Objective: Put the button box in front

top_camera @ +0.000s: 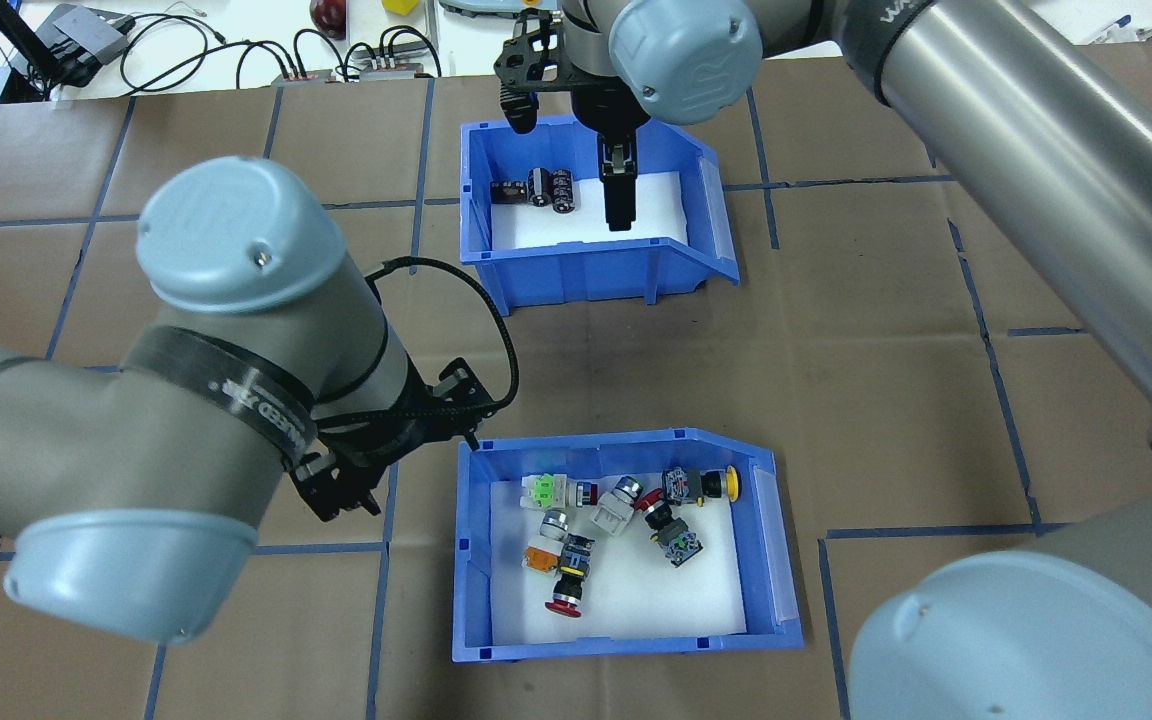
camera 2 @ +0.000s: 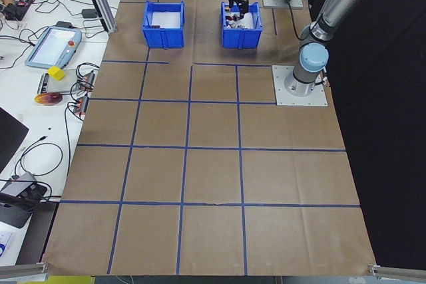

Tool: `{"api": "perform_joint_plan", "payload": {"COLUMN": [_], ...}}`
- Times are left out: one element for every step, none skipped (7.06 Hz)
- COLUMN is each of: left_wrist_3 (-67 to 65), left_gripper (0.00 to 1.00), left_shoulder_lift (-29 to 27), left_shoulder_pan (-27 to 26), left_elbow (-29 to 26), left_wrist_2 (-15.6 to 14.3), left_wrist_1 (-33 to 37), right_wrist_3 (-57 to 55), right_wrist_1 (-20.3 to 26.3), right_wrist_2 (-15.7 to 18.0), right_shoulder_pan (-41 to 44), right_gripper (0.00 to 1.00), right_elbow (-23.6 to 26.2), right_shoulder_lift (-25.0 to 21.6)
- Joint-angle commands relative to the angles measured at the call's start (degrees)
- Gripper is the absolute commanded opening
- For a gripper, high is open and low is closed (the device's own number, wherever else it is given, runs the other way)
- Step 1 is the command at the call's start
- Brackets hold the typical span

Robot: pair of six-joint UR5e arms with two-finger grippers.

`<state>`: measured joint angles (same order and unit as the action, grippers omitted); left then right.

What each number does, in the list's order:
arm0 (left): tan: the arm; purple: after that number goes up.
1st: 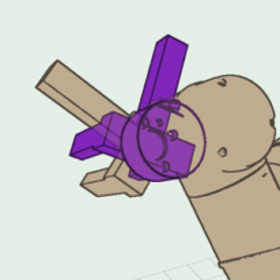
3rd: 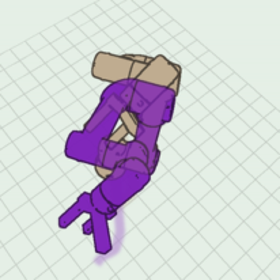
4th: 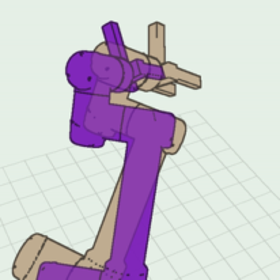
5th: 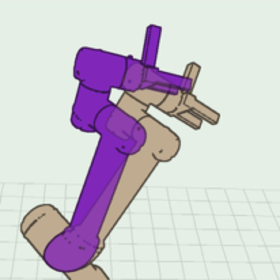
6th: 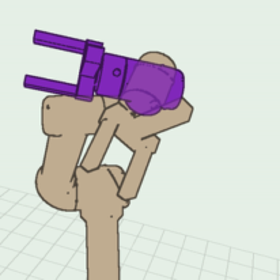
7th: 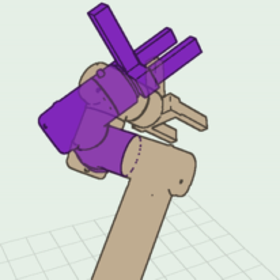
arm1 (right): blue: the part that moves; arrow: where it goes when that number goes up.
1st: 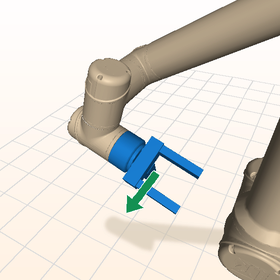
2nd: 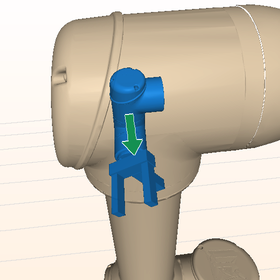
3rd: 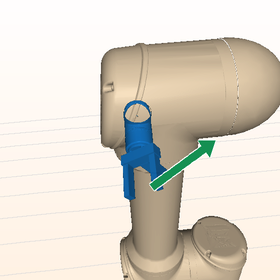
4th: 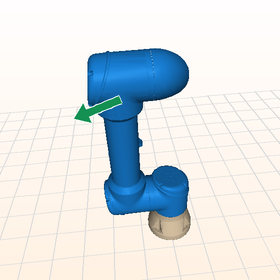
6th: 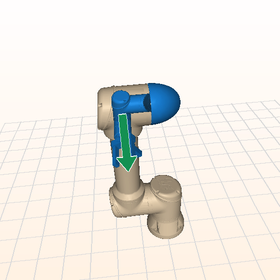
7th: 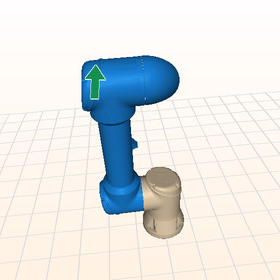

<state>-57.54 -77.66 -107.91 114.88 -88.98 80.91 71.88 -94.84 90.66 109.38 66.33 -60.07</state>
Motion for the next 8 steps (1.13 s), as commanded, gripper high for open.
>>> {"api": "perform_joint_plan", "payload": {"left_wrist_3": [-30.89,-44.62,-56.25,-64.72,-70.46,-75.13,-78.65,-79.12], "left_gripper": [0.98,0.99,0.98,0.98,0.98,0.99,0.98,0.99], "left_shoulder_lift": [2.5,3.12,3.04,3.04,2.78,2.52,2.34,1.56], "left_shoulder_pan": [-8.32,-13.5,-17.55,-20.9,-23.89,-26.18,-26.73,-26.73], "left_elbow": [8.47,10.52,10.8,11.59,13.42,15.88,17.99,17.84], "left_wrist_2": [0.29,0.39,0.56,0.48,0.47,0.47,0.04,-0.31], "left_wrist_1": [-7.91,-11.0,-10.95,-11.12,-13.82,-18.2,-22.76,-23.94], "right_wrist_3": [-0.6,-0.78,-0.95,-0.78,-0.69,-0.69,-0.78,-0.87], "right_wrist_1": [-6.53,-7.63,-8.34,-9.04,-9.4,-10.36,-12.8,-14.65], "right_wrist_2": [0.39,0.22,0.22,0.66,0.66,0.66,0.66,0.75], "right_shoulder_pan": [3.28,3.47,3.39,3.39,3.12,3.12,2.95,2.95], "right_gripper": [1.0,1.0,1.0,1.0,1.0,1.0,1.0,1.0], "right_elbow": [-0.24,-0.07,0.2,0.46,1.16,2.91,5.01,6.51], "right_shoulder_lift": [3.18,4.42,5.39,6.35,6.8,6.89,6.63,6.89]}}
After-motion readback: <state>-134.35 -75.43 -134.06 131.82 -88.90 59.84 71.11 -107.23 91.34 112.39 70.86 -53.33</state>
